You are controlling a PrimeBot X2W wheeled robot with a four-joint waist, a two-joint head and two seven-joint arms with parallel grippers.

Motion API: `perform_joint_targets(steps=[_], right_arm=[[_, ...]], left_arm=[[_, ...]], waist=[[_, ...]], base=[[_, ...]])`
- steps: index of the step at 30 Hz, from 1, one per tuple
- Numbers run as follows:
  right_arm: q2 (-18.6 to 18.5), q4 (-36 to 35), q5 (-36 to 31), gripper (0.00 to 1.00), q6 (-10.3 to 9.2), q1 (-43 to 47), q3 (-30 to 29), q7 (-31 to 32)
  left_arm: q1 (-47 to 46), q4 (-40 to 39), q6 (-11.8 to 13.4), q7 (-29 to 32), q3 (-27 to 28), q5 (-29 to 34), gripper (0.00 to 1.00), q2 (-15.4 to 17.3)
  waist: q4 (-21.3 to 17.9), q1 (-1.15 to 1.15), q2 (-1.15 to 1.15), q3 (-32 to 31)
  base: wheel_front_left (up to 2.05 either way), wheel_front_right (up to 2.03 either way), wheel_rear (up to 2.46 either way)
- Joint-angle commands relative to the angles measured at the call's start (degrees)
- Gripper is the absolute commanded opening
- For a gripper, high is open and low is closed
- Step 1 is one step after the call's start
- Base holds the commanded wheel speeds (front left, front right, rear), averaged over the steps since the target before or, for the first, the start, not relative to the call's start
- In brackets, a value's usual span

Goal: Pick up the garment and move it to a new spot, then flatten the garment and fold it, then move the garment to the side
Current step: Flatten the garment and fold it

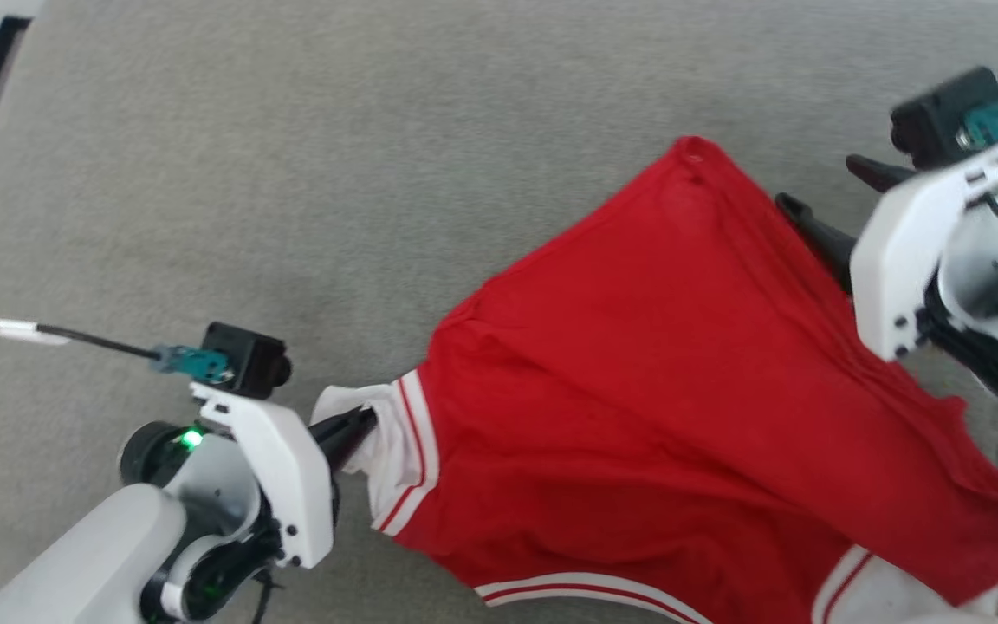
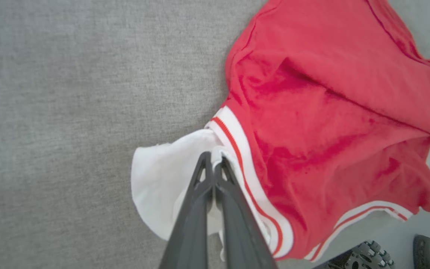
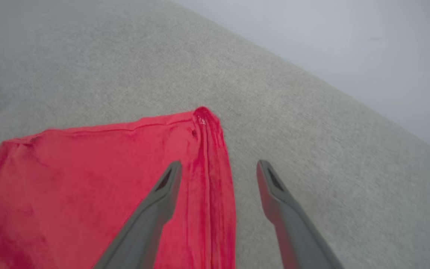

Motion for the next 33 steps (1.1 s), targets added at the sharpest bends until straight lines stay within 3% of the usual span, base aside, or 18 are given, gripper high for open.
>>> perform_joint_targets(steps=[1, 7, 13, 21, 22, 23, 29, 33], right_arm=[[-0.1, 3.6, 0.8, 1.00, -0.02, -2.6, 1.2, -1.1], [-0.7, 19.3, 2.9, 1.00, -0.02, -11.8, 7.2, -3.0], [-1.3, 29.8, 4.9, 1.00, -0.01, -17.0, 13.5, -2.6], [-1.8, 43.0, 10.9, 1.00, 0.05, -15.0, 24.0, 8.9], [-1.9, 43.3, 11.5, 0.44, 0.05, -15.1, 24.5, 9.5], [-2.3, 43.6, 12.4, 0.00, 0.05, -16.5, 24.6, 8.8], [-3.3, 41.2, 15.7, 0.00, -0.03, -22.2, 22.3, 3.1], [-4.6, 37.8, 17.3, 0.00, -0.02, -25.5, 21.8, 0.4]], left_arm=[[-1.3, 0.7, -0.6, 0.2, -0.4, 0.6, 0.00, -0.8], [-4.5, 3.7, -3.0, 0.5, -2.2, 1.8, 0.00, -4.2], [-6.7, 6.3, -4.7, 0.3, -3.3, 1.9, 0.00, -6.6], [-8.0, 9.8, -6.3, -0.4, -3.7, 1.3, 0.00, -8.6], [-8.1, 10.1, -6.4, -0.5, -3.7, 1.3, 0.00, -8.7], [-8.4, 10.8, -6.6, -0.5, -3.4, 1.0, 0.00, -8.6], [-10.3, 11.5, -6.6, 0.7, -1.7, 0.4, 0.00, -6.1], [-13.2, 10.7, -5.9, 3.2, 0.3, 0.0, 0.00, -2.7]], waist=[[2.4, 0.00, 0.00, 1.1], [6.5, 0.00, 0.00, 2.9], [9.0, 0.00, 0.00, 4.1], [10.2, 0.00, 0.00, 4.8], [10.1, 0.00, 0.00, 4.8], [9.7, 0.00, 0.00, 4.7], [7.3, 0.00, 0.00, 3.5], [4.9, 0.00, 0.00, 2.4]], base=[[0.00, 0.00, 0.00], [0.00, 0.00, 0.00], [0.00, 0.00, 0.00], [0.00, 0.00, 0.00], [0.00, 0.00, 0.00], [0.00, 0.00, 0.00], [0.00, 0.00, 0.00], [0.00, 0.00, 0.00]])
